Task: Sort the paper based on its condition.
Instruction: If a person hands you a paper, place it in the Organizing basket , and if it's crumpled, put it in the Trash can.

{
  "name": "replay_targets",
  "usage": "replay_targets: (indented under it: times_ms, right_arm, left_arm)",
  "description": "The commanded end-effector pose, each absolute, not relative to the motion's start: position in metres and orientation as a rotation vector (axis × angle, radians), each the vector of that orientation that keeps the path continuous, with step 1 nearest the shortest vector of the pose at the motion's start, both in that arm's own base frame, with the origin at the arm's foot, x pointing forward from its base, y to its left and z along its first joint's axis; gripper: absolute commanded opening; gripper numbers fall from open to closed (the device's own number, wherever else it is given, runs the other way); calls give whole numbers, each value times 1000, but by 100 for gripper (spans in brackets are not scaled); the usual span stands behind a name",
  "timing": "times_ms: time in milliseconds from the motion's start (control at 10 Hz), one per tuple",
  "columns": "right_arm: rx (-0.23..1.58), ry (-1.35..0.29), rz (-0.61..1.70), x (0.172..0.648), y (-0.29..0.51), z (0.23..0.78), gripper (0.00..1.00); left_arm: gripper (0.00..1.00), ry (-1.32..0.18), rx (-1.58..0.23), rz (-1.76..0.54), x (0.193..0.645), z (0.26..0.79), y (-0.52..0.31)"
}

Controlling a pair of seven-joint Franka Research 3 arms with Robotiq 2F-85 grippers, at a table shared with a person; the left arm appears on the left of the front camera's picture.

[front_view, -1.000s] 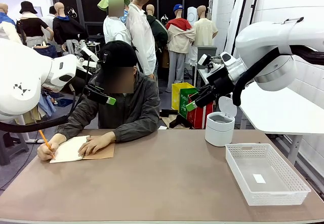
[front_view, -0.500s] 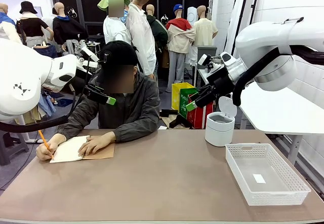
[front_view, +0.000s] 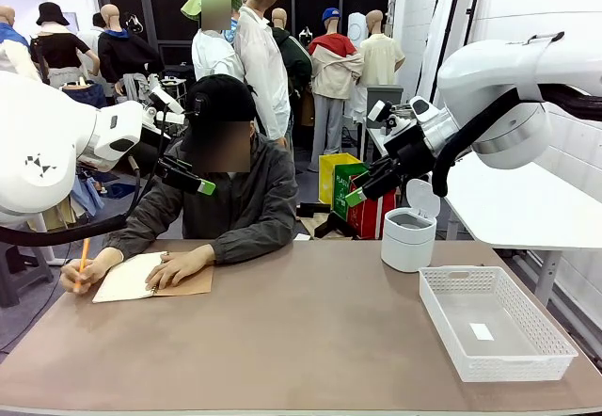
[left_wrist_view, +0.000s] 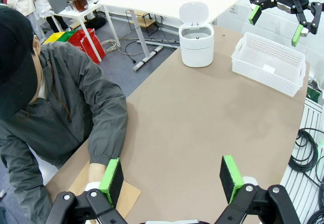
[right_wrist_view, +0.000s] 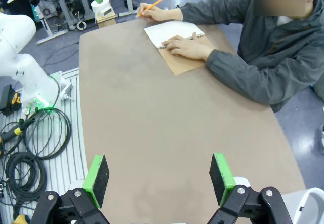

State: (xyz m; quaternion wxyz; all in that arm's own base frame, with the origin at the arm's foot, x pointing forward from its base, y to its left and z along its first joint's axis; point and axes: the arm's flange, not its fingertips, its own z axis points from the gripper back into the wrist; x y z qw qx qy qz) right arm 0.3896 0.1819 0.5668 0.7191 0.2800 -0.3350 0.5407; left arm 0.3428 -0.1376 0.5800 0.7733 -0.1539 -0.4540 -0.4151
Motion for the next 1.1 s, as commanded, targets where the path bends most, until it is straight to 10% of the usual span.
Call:
replay_targets:
  times_ms: [0,1000]
  right_arm:
    - [623,-742,1188,390,183,568,100]
    - [623,-742,1188,390,183,568,100]
  left_arm:
    - [100,-981,-331,-911,344,579,-137]
    - [100,-981,-331,-911,344,579,-137]
